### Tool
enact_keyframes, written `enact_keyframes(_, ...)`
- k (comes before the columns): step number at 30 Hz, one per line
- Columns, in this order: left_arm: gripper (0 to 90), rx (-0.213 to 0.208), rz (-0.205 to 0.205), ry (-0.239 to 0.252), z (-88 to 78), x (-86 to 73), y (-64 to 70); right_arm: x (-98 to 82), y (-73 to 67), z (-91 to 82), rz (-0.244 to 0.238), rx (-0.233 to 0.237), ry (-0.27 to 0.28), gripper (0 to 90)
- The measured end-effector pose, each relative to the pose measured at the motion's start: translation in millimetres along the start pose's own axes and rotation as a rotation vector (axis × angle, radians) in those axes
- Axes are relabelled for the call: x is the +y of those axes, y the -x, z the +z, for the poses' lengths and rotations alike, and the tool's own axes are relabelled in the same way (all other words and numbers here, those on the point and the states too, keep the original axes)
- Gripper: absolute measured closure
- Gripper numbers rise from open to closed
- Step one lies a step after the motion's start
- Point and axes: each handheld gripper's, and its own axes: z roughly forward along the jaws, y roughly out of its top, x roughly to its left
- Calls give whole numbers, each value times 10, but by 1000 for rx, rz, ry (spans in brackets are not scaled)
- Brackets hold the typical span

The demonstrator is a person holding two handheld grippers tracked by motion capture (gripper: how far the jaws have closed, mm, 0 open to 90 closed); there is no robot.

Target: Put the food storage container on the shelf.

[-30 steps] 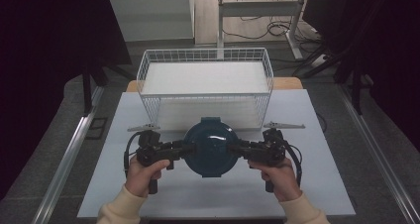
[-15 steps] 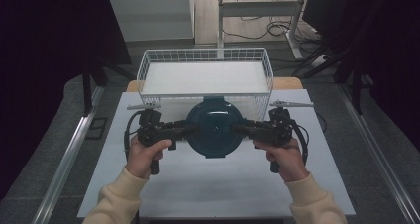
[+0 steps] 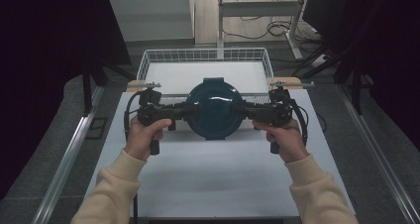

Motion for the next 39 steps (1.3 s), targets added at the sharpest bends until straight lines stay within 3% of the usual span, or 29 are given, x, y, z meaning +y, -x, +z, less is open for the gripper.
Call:
enact_keyframes(16,428,-14,3,23,2,404,-96,416,4,60,-4,-14,7,430)
enact_keyframes(27,428,3,1,22,92,789,-278,751,205,206,15,-3,21,430)
enact_keyframes(39,425,-7,-49,36,224,945,-560,950,421,414,59,-14,16,429)
